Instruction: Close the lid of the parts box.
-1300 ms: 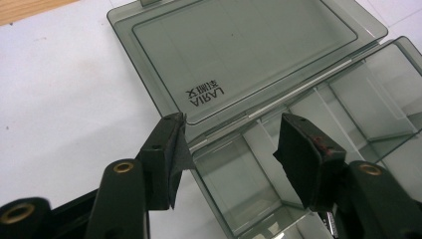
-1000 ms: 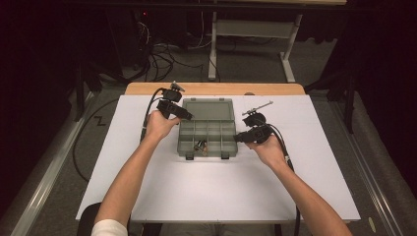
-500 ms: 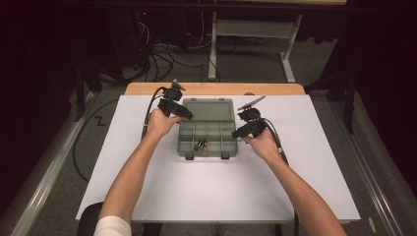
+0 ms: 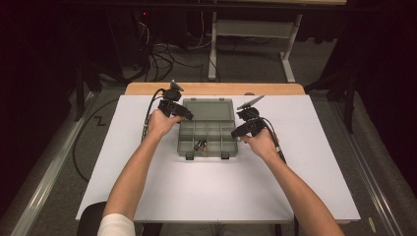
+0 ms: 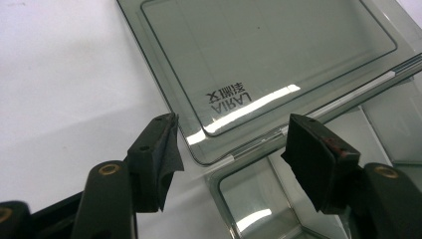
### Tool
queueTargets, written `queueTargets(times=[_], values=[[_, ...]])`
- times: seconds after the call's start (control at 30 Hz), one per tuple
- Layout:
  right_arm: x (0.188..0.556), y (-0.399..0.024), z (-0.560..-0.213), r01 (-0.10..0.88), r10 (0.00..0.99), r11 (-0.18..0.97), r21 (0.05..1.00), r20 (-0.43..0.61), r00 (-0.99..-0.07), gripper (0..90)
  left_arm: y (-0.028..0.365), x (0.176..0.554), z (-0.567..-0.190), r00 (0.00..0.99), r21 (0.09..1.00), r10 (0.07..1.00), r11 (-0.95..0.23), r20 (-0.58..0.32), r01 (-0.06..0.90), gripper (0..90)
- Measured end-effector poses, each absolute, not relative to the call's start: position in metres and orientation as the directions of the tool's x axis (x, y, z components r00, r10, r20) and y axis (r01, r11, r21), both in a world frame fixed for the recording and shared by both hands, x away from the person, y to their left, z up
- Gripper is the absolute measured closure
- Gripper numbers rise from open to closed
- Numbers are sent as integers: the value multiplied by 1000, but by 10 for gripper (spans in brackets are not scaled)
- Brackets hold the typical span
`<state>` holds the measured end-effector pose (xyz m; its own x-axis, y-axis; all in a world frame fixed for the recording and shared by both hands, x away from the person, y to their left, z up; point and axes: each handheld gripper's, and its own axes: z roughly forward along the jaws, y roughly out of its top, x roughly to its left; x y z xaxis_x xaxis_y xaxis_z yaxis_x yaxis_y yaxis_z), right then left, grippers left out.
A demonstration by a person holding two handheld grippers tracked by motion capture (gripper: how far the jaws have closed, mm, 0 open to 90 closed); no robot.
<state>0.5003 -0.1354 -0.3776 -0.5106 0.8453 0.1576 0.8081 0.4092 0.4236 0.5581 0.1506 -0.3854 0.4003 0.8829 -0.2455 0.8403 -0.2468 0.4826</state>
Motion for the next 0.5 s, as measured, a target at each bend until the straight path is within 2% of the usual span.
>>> queueTargets(times=[0.27, 0.5], values=[[503, -134, -376, 817, 848, 415, 401, 154, -507, 711, 148, 566, -382, 401, 459, 884, -262, -239, 849, 377], [502, -133, -376, 814, 849, 418, 404, 147, -508, 711, 150, 573, -391, 381, 439, 885, -239, -269, 866, 370]])
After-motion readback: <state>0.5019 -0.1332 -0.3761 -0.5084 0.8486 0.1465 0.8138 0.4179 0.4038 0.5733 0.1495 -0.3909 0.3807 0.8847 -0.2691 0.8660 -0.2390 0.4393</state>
